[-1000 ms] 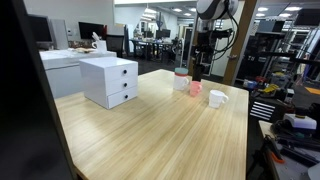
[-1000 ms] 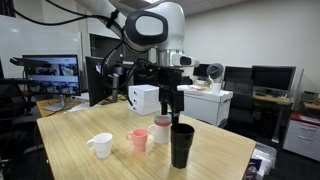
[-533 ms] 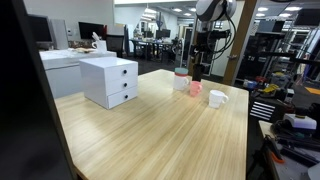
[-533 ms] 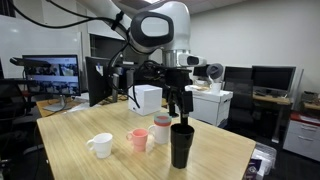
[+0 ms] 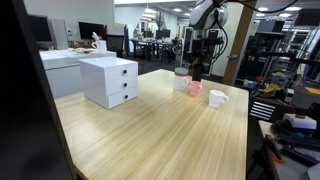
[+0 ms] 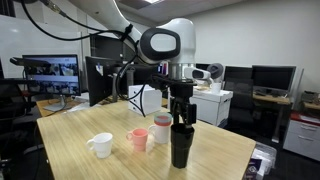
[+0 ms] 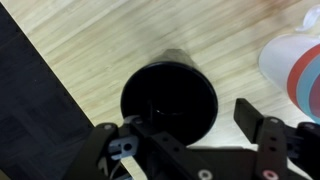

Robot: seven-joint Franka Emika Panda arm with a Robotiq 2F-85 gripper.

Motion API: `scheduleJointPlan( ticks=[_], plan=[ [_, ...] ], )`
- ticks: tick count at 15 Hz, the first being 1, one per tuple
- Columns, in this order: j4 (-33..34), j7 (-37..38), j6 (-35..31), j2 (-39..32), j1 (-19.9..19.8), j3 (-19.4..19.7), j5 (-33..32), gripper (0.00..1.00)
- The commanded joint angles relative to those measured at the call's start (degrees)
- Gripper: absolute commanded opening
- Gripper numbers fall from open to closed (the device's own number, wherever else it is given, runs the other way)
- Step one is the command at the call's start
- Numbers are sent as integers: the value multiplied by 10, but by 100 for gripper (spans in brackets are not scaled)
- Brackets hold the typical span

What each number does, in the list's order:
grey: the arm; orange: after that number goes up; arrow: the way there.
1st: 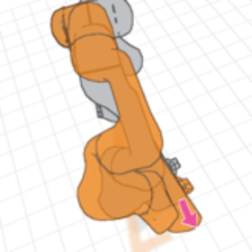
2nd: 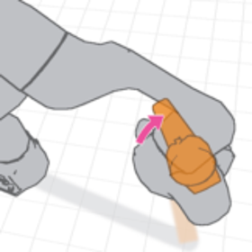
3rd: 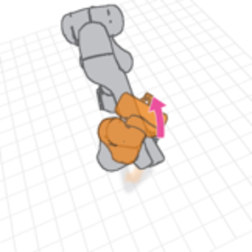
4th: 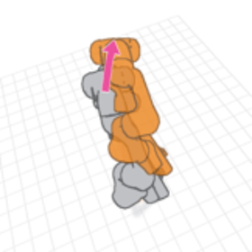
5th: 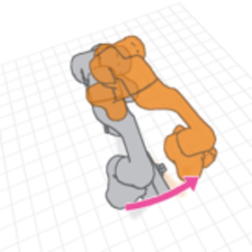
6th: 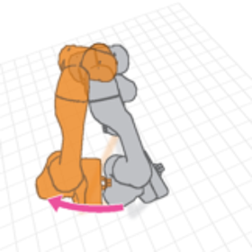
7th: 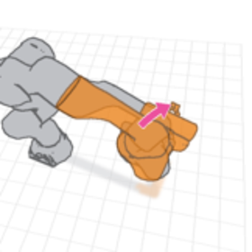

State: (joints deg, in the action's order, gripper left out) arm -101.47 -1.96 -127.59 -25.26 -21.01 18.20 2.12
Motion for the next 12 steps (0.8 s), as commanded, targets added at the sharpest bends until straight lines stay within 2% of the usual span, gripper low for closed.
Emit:
scheduleJointPlan(
  ticks=[1,2,3,7,10,12],
  plan=[
    [28,2,10,-3,-10,-12,8,54],
    [41,7,17,2,-5,-11,0,41],
    [49,10,22,4,-4,-11,-1,32],
    [66,12,36,3,-5,-13,0,8],
    [67,16,43,6,-3,-11,-4,0],
    [67,13,42,6,-4,-12,-4,1]
  ],
)
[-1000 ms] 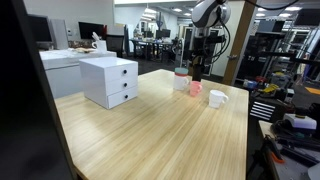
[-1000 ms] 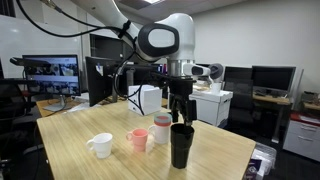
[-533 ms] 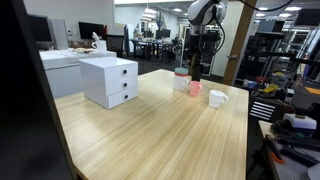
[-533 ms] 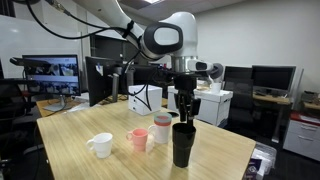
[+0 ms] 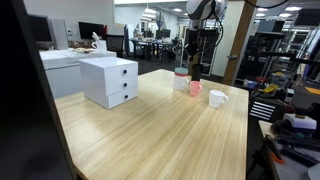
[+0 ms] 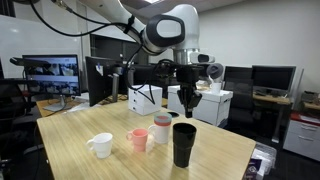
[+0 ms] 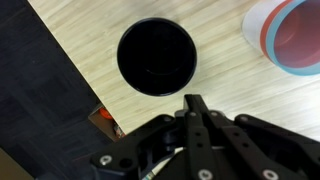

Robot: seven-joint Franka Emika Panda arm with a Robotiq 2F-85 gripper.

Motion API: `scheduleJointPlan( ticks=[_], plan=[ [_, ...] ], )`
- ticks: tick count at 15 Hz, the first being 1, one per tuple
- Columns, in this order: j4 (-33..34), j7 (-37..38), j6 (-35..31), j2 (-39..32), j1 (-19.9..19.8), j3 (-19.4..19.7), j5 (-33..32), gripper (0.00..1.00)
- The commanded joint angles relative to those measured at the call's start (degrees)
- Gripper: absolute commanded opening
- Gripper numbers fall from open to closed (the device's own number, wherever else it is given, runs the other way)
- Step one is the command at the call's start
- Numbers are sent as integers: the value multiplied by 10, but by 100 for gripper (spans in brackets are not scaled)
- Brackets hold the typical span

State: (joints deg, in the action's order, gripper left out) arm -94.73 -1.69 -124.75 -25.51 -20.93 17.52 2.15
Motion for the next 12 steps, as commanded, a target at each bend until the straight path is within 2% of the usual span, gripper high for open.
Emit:
scheduleJointPlan(
  ticks=[1,2,5,12],
  plan=[
    [0,10,15,9,-4,-5,-4,5],
    [-1,10,17,9,-4,-4,-6,28],
    [-2,11,18,10,-4,-4,-6,38],
    [-24,22,8,18,-11,-4,8,83]
  ],
)
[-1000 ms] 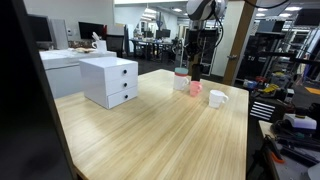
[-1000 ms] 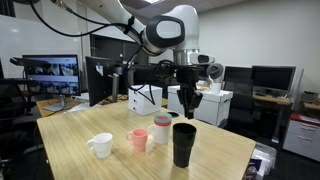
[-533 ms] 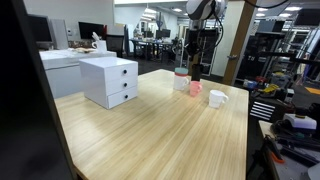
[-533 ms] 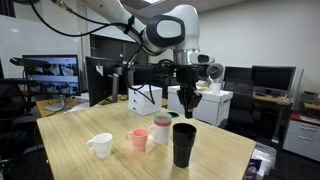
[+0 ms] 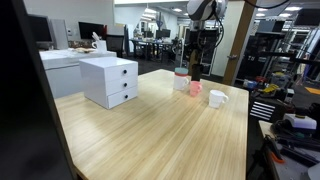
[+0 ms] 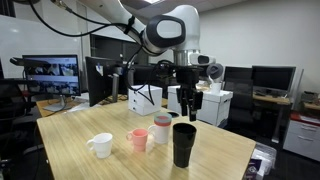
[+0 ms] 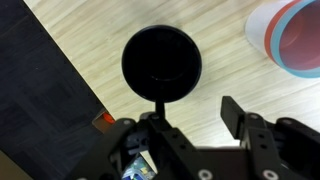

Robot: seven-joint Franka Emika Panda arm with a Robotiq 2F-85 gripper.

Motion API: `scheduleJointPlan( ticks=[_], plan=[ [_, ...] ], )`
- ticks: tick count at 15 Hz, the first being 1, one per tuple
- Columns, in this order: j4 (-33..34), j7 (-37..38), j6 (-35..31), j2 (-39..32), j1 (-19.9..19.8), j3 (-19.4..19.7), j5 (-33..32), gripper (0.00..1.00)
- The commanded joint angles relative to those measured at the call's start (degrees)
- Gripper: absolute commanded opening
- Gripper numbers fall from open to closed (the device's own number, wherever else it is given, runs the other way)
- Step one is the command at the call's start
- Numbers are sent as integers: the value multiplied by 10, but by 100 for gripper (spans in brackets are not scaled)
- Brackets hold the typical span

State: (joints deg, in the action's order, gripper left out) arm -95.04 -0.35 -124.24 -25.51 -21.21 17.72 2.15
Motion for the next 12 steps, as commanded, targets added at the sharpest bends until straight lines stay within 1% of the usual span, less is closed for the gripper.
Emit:
scheduleJointPlan(
  ticks=[1,2,4,8,12],
  plan=[
    [-22,6,1,17,-10,-7,11,92],
    [-21,4,0,15,-13,-8,13,97],
    [-17,4,2,11,-15,-8,17,100],
    [-35,6,3,19,-6,-11,10,100],
    [-47,3,7,7,-7,-15,12,100]
  ],
)
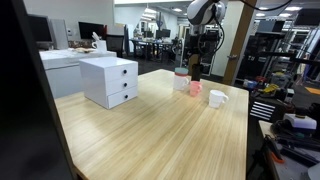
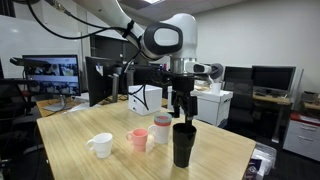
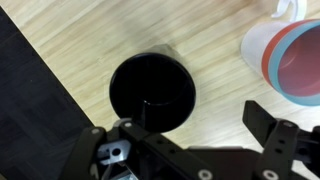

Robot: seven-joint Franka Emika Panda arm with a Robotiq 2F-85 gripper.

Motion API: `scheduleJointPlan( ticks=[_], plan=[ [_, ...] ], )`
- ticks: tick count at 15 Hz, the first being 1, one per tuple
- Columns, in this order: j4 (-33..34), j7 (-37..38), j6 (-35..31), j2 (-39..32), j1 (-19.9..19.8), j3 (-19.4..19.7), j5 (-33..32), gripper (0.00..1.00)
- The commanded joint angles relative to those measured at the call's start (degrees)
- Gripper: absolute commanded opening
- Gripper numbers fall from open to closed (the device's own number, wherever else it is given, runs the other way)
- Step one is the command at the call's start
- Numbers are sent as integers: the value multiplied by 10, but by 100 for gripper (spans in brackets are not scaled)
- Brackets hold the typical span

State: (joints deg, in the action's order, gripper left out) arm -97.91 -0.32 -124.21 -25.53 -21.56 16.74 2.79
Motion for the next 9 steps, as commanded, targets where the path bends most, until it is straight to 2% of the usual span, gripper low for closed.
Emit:
scheduleJointPlan(
  ticks=[1,2,9],
  plan=[
    [-19,4,5,5,-4,-5,6,90],
    [-18,4,6,3,-5,-6,8,74],
    [-22,8,9,6,-5,-3,4,27]
  ],
)
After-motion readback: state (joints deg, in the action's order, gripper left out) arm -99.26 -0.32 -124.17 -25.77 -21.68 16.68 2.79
